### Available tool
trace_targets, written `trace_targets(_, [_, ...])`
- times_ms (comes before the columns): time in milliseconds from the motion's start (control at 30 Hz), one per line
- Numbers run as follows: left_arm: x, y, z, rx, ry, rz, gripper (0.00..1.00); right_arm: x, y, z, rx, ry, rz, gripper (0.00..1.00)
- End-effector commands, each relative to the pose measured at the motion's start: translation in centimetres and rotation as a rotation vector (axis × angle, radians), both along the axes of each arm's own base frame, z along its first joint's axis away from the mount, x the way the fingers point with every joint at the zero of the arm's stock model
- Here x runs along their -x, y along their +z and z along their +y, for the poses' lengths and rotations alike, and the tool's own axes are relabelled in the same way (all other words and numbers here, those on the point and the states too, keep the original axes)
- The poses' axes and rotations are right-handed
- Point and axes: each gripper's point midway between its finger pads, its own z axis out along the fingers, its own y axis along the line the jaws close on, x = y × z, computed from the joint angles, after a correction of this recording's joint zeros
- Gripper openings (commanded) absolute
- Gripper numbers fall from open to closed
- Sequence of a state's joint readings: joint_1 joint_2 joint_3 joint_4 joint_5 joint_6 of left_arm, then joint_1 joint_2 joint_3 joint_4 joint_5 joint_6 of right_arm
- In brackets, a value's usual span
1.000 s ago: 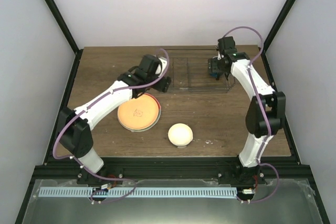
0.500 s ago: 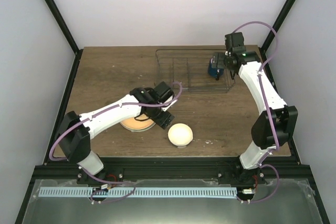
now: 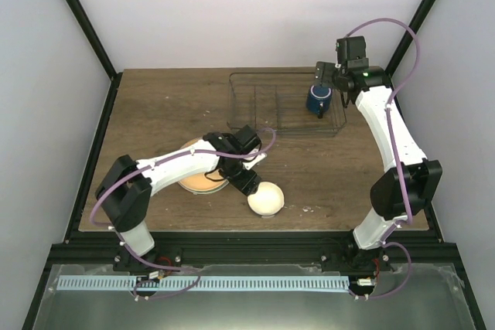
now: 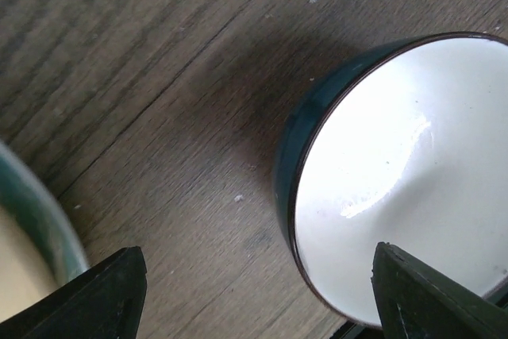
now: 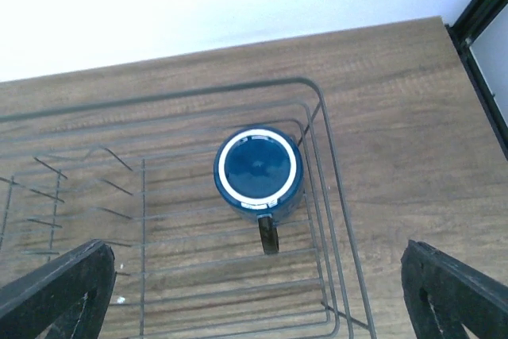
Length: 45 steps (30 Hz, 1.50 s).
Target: Load the mixed dishes into the dish rack
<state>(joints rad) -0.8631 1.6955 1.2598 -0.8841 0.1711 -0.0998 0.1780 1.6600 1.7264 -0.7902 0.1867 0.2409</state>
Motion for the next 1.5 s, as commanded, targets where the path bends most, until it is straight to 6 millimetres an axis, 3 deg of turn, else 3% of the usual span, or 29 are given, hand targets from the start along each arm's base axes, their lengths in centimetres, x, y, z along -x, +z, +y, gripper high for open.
trace_targets(0, [0.3,-1.6,-1.3,0.039,-0.049,0.035,0.79,-0.5,3.0,-0.4,-0.009,-0.010,-0.072,1.00])
trace_targets(467, [1.0,-4.9,-3.0,0.085,-0.117,0.107,0.70,1.1,2.9,-0.8,-0.013,-0.032,-0.055,1.00])
trace_targets(733, [1.3,-5.6,-2.8,0.070,-0.134,0.121,0.42,1.5,2.6,-0.8,-0.013,-0.026,-0.045,1.00])
trace_targets(933, [1.3,-5.3,-2.4,0.053,-0.146,0.105,0.29,1.3,1.9,-0.3,-0.029,-0.003,-0.025,1.00])
trace_targets(1133, [0.4,-5.4,-1.8,0.003,-0.218,0.026,0.27,1.3,1.2,-0.4,-0.016,-0.003,-0.015,1.00])
trace_targets(1367, [-2.1,-5.6,-2.3,-0.091,-0.354,-0.047,0.23,1.1,1.0,-0.4,-0.013,0.001,-0.014,1.00])
trace_targets(1467, [-3.0,-4.9,-2.9,-0.095,-0.394,-0.086,0.12,1.1,1.1,-0.6,-0.003,-0.004,-0.018,1.00])
